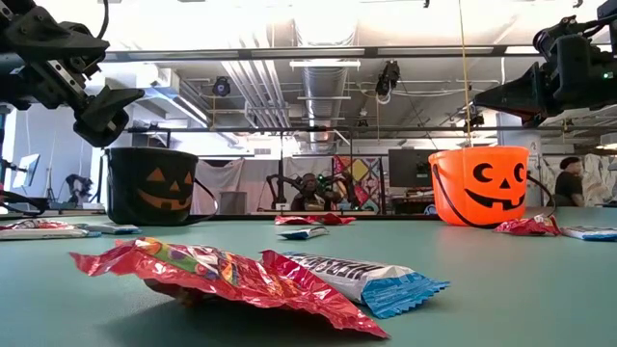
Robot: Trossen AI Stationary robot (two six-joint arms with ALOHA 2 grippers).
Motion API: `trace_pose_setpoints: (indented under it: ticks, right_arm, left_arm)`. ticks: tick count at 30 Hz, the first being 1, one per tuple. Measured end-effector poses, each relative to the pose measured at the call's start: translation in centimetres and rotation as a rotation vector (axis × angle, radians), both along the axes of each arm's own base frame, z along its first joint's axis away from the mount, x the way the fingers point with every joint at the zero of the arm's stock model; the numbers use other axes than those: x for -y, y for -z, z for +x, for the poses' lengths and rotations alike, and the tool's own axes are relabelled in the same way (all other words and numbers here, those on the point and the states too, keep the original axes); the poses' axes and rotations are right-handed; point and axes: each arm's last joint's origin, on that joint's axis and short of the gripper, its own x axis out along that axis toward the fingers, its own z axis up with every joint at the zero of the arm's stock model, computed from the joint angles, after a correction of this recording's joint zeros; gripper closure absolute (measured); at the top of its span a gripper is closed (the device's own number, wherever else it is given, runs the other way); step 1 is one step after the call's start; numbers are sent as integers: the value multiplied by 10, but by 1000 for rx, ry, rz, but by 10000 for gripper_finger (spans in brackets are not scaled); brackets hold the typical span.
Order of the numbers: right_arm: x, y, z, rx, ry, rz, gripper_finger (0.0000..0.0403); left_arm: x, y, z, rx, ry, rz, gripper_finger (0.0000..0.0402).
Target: Sort candy by brand, put in halloween buckets
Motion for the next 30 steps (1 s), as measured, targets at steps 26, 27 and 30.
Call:
trace_pose_setpoints:
  ticks: [26,27,30]
  right_arm:
    - [0,0,0,3,0,0,385]
    - [0,0,0,4,0,0,385]
    - [0,0,0,5,0,0,385]
  left_arm:
    - [2,-51,-13,106,149,401,137]
    - [2,-55,-15,117,145,397,137]
    - [1,-69,-18,172,103,390,137]
